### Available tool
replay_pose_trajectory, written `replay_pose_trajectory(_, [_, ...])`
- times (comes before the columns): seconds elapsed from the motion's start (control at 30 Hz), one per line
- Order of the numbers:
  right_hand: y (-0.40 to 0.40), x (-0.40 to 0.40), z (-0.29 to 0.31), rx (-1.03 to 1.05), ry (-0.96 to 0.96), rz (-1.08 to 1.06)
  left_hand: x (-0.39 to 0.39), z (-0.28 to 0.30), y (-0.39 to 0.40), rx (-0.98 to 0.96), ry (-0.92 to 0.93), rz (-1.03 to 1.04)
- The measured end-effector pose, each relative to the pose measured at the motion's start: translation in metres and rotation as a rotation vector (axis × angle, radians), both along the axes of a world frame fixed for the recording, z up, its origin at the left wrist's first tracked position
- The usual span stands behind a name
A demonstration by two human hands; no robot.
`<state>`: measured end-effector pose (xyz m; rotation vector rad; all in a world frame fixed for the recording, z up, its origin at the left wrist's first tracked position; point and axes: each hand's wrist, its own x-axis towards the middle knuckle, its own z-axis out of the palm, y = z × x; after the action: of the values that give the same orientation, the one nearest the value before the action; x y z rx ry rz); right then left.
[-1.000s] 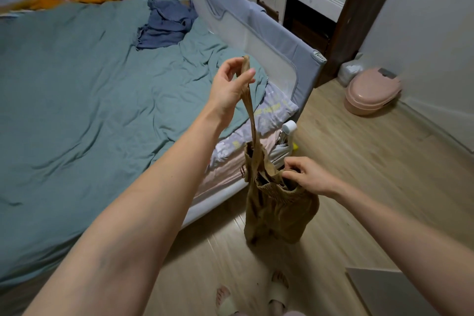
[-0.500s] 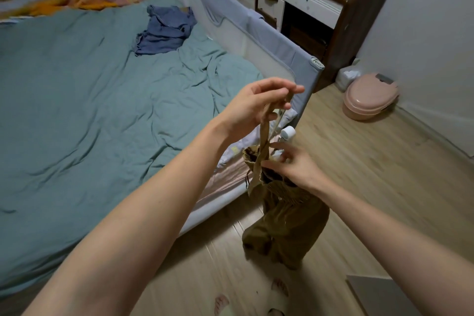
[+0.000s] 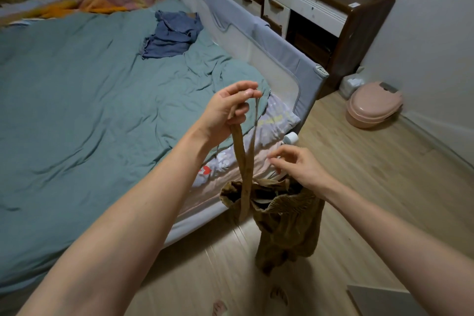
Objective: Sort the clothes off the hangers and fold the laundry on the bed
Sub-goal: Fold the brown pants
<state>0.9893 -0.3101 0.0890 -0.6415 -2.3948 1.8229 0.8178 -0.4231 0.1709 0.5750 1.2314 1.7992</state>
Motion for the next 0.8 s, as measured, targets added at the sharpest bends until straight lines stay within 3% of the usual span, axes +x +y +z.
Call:
replay_pose_trajectory(0.1, [-0.006, -0.006, 0.002, -0.052, -0.076, 0.031, 0.001, 0.005, -0.003, 0.032, -0.058, -0.125])
replay_pose_trajectory(0.23, [-0.023, -0.018, 0.005, -0.059, 0.025, 0.068, 0.016, 0.011, 0.001, 0.020, -0.005, -0.414])
replay_pose_trajectory(0.3, [-0.024, -0.018, 0.003, -0.038, 0.020, 0.044, 0.015, 0.011, -0.001, 0.017, 0.014, -0.381])
replay_pose_trajectory(0.4, [-0.016, -0.013, 0.001, -0.059, -0.024, 0.007, -0.008, 0.002, -0.013, 0.009, -0.041, -0.091])
replay_pose_trajectory(0.43, [-0.012, -0.011, 0.000, -0.064, -0.035, -0.001, -0.020, -0.006, -0.019, -0.047, -0.003, 0.010])
replay_pose_trajectory(0.5, [-0.006, -0.008, -0.003, -0.063, -0.028, -0.027, -0.038, -0.027, -0.035, -0.309, 0.279, 0.142])
replay_pose_trajectory(0.6, [-0.002, -0.010, -0.002, -0.107, 0.003, -0.101, -0.038, -0.064, -0.056, -0.680, 0.706, -0.015])
replay_pose_trajectory(0.7, [-0.005, -0.013, 0.003, -0.269, 0.045, -0.150, -0.007, -0.088, -0.063, -0.694, 0.743, -0.348])
replay_pose_trajectory(0.8, [-0.012, -0.013, 0.013, -0.392, 0.063, -0.174, 0.026, -0.103, -0.058, -0.651, 0.808, -0.416])
